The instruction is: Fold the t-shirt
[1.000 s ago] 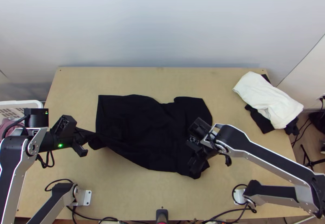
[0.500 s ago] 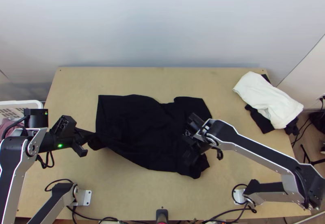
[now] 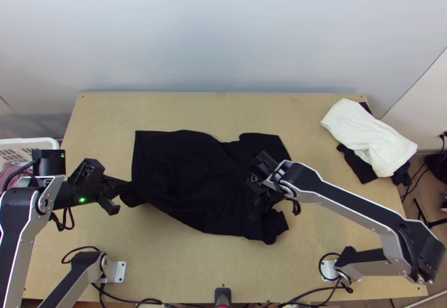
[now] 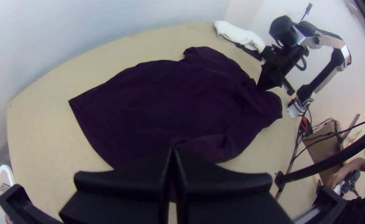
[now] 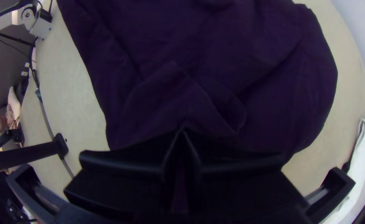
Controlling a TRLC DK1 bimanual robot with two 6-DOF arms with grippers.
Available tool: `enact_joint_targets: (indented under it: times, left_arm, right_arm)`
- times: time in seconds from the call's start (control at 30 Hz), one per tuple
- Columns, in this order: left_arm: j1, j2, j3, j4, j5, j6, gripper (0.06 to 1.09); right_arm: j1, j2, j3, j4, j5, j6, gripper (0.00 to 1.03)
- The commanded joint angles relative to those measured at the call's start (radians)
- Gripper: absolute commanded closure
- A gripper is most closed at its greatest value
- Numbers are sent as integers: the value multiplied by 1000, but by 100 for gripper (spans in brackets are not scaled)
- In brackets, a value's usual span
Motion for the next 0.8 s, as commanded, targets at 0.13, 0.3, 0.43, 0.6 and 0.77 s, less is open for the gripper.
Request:
enact_joint_targets:
  times: [0.13, 0.3, 0.43, 0.6, 0.77]
  left_arm:
    - [71, 28, 134, 16, 8, 3, 104]
    - [146, 40, 281, 19, 17, 1, 104]
    - [193, 46, 367, 51, 30, -65, 104]
    - [287, 51, 439, 148, 30, -168, 104]
    - [414, 85, 496, 197, 37, -175, 104]
  right_arm:
    - [-90, -240, 261, -182, -4, -25, 100]
    - [-171, -337, 440, -213, -2, -57, 100]
    - [-231, -337, 595, -230, -2, -49, 100]
    - [-312, -355, 704, -227, -2, -18, 100]
    - [-418, -386, 787, -231, -2, -17, 100]
